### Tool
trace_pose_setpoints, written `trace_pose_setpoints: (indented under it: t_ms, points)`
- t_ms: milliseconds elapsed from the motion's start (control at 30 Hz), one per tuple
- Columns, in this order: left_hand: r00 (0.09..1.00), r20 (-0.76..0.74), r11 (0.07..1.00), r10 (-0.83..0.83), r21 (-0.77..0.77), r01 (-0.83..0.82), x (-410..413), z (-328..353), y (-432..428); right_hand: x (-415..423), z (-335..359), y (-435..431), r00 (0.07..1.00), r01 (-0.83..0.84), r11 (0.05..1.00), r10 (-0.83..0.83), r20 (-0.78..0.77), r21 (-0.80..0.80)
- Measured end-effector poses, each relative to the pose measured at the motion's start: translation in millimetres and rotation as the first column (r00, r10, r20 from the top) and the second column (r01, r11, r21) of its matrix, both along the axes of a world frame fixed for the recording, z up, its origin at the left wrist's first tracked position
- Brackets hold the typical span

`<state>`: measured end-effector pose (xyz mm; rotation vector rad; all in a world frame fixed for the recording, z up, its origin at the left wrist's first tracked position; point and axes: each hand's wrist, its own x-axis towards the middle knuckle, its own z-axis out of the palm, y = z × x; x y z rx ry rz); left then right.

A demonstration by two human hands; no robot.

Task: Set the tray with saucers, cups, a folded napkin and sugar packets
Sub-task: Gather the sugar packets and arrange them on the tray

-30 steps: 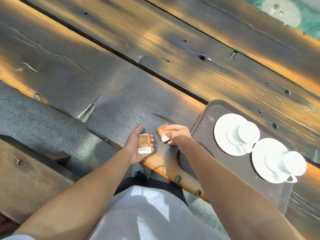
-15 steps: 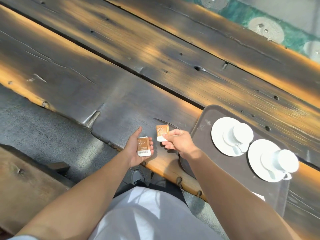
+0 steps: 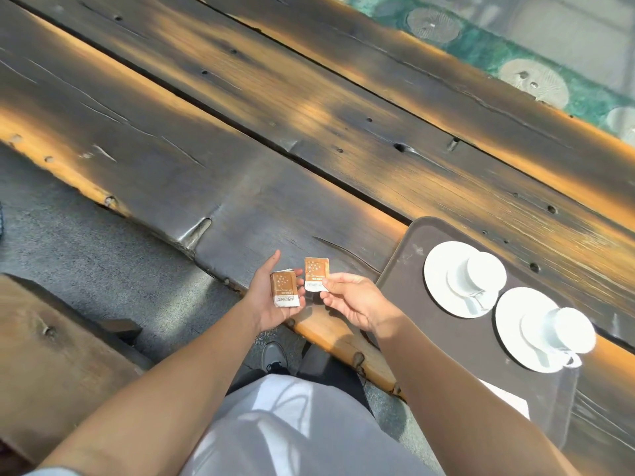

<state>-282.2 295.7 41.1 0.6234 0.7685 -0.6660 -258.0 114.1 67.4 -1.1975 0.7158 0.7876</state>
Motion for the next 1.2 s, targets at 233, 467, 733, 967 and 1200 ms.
trace_pose_setpoints:
  t_ms: [233,467,733,967,1200]
  points:
    - [0.999,0.032,0.999,-0.001,-0.048,0.003,-5,-5,2,-7,0,17,0.992,-0.116,0.993,0.116,0.038,0.002]
    - [1.0,0.011,1.0,0.021,0.002,-0.021,-8,-4,-1,-15,-5,31,0.968,-0.232,0.972,0.235,0.084,-0.042]
    - [0.999,0.029,0.999,0.043,-0.018,-0.043,-13,-2,-4,-21,-11,38,0.919,-0.335,0.915,0.37,0.139,-0.226]
    - [1.0,0.026,0.999,0.005,0.044,-0.007,-9,-2,-12,-25,-15,37,0.857,-0.408,0.818,0.496,0.139,-0.405]
    - [0.999,0.03,0.999,-0.036,0.021,0.035,-7,-5,-9,-19,-9,30,0.852,-0.385,0.856,0.473,0.224,-0.345]
